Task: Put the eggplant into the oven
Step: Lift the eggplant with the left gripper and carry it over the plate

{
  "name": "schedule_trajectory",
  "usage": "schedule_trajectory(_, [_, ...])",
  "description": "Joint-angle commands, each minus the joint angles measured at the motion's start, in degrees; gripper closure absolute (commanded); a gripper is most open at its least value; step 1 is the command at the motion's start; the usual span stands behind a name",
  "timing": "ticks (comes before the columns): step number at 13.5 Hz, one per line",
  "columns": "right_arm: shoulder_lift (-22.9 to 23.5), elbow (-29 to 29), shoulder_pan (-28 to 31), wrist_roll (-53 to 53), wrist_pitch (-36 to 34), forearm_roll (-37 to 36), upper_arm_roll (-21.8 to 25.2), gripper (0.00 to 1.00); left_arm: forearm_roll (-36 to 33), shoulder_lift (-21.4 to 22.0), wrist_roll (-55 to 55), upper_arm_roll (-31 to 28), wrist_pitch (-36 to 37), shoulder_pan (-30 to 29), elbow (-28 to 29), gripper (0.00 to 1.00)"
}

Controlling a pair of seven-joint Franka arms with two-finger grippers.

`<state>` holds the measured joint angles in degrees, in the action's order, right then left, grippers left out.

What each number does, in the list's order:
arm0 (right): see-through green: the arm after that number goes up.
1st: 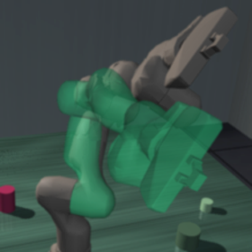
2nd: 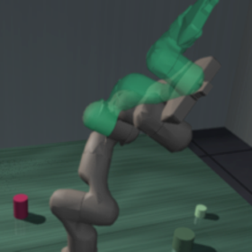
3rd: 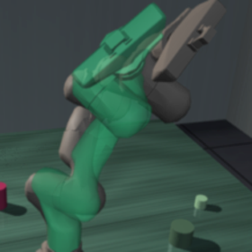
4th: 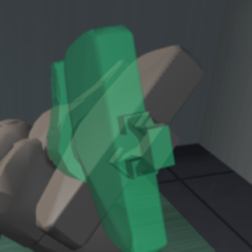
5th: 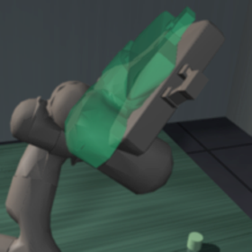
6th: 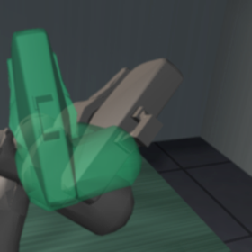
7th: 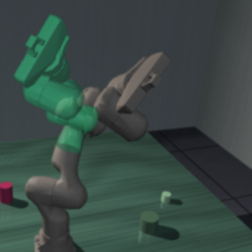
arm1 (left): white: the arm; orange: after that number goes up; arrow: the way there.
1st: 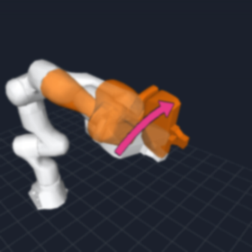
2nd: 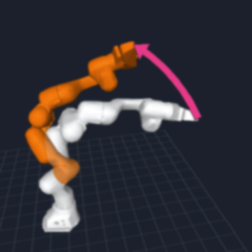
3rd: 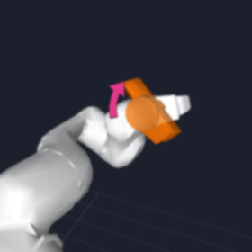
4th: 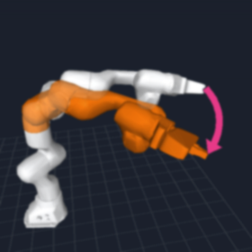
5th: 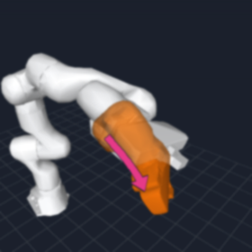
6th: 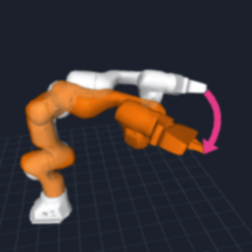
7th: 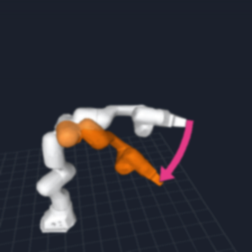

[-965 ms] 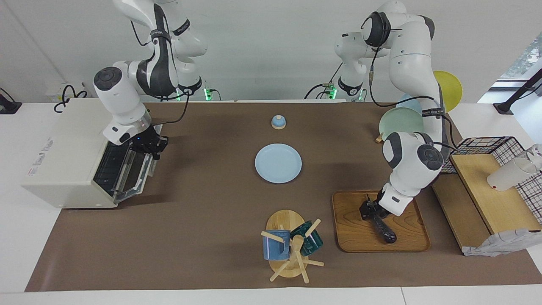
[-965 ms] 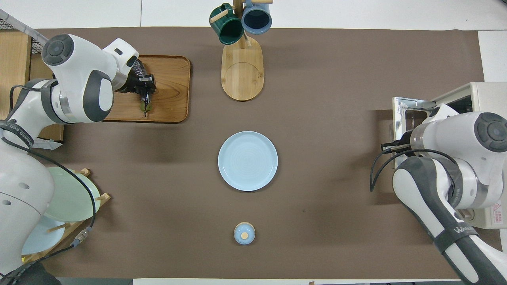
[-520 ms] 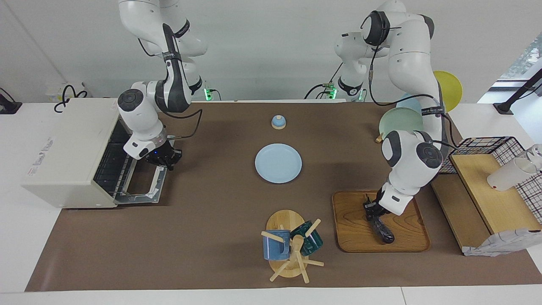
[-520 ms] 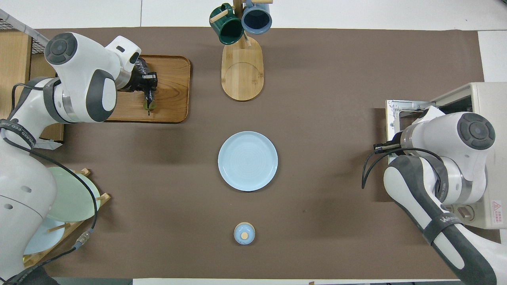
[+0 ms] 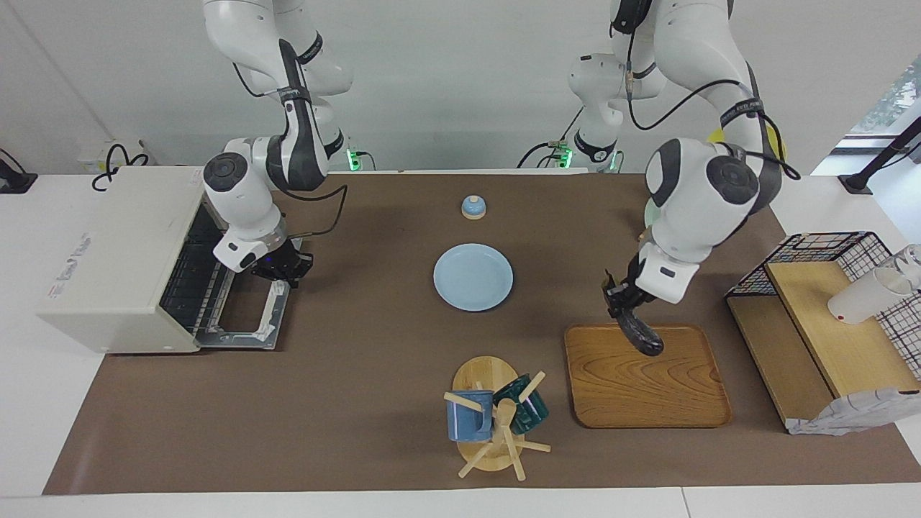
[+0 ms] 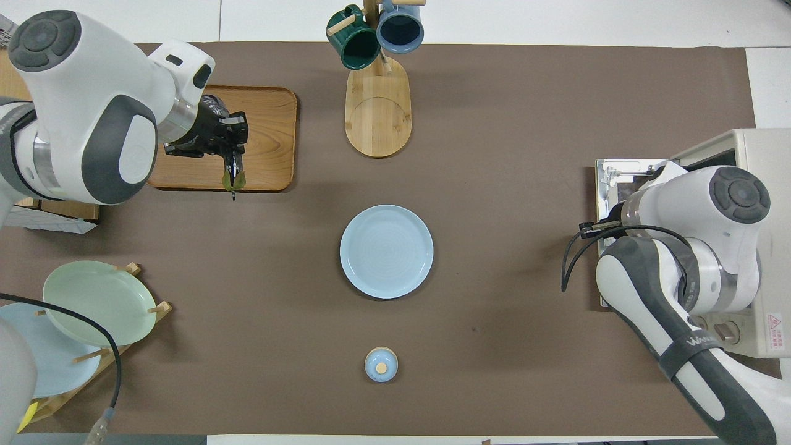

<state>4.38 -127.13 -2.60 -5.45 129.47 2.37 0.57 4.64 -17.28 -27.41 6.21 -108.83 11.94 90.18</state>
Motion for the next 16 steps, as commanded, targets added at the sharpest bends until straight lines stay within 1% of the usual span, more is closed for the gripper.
schedule_trajectory(1, [-0.24, 4.43, -1.87, 1.58, -5.19, 2.02, 0.4, 1.0, 0.28, 4.53, -7.02, -0.85, 0.72, 7.02, 5.44, 1.0])
schedule_trajectory(2, [-0.86, 4.52, -2.31, 1.67, -5.72, 2.11, 0.31, 1.0, 0.55, 5.14, -8.35, -0.85, -0.32, 9.65, 7.01, 1.0])
schedule_trajectory(3, [-1.12, 5.48, -2.93, 1.67, -7.73, 2.11, 0.31, 1.0, 1.51, 6.45, -8.62, -0.85, -2.86, 11.77, 9.99, 1.0])
schedule_trajectory(4, [-0.95, 6.97, -3.8, 1.75, -10.01, 2.2, 0.31, 1.0, 2.56, 7.51, -9.58, -0.85, -7.58, 14.14, 13.5, 1.0])
schedule_trajectory(5, [-0.86, 7.33, -5.03, 2.1, -10.73, 2.11, 0.31, 1.0, 2.83, 7.7, -11.42, -0.85, -13.28, 16.86, 16.93, 1.0])
schedule_trajectory(6, [-0.86, 7.33, -5.74, 3.06, -10.65, 2.11, 0.4, 1.0, 2.83, 7.35, -13.18, -0.94, -18.56, 20.02, 20.27, 1.0])
schedule_trajectory(7, [-0.78, 7.42, -5.92, 4.03, -9.86, 2.11, 0.4, 1.0, 2.83, 6.82, -13.8, -0.94, -22.27, 22.05, 22.39, 1.0])
schedule_trajectory(8, [-0.34, 8.9, -6.01, 5.0, -10.29, 2.11, 0.31, 1.0, 2.83, 4.99, -14.59, -0.94, -25.0, 23.9, 23.63, 1.0])
schedule_trajectory(10, [0.19, 10.76, -8.02, 8.94, -11.61, 2.11, 0.4, 1.0, 2.83, 1.39, -16.09, -1.03, -28.27, 26.55, 23.73, 1.0])
schedule_trajectory(11, [0.19, 10.85, -8.9, 12.27, -11.61, 2.11, 0.4, 1.0, 2.83, 0.5, -16.18, -1.03, -29.24, 27.17, 23.9, 1.0])
schedule_trajectory(13, [0.19, 10.76, -10.4, 17.38, -11.44, 2.11, 0.4, 1.0, 2.75, 0.05, -15.66, -1.11, -29.6, 26.91, 23.73, 1.0])
schedule_trajectory(14, [0.19, 10.76, -10.58, 19.23, -11.18, 2.02, 0.4, 0.97, 2.66, 0.05, -15.22, -1.11, -29.25, 26.91, 23.73, 1.0])
schedule_trajectory(15, [0.19, 10.76, -10.75, 20.2, -11.17, 2.02, 0.31, 0.95, 2.4, 0.14, -13.74, -1.2, -28.73, 26.91, 23.73, 0.65])
schedule_trajectory(16, [0.19, 10.76, -11.54, 20.47, -11.17, 2.02, 0.31, 0.95, 2.39, 0.66, -12.33, -1.29, -27.5, 26.73, 23.64, 0.01])
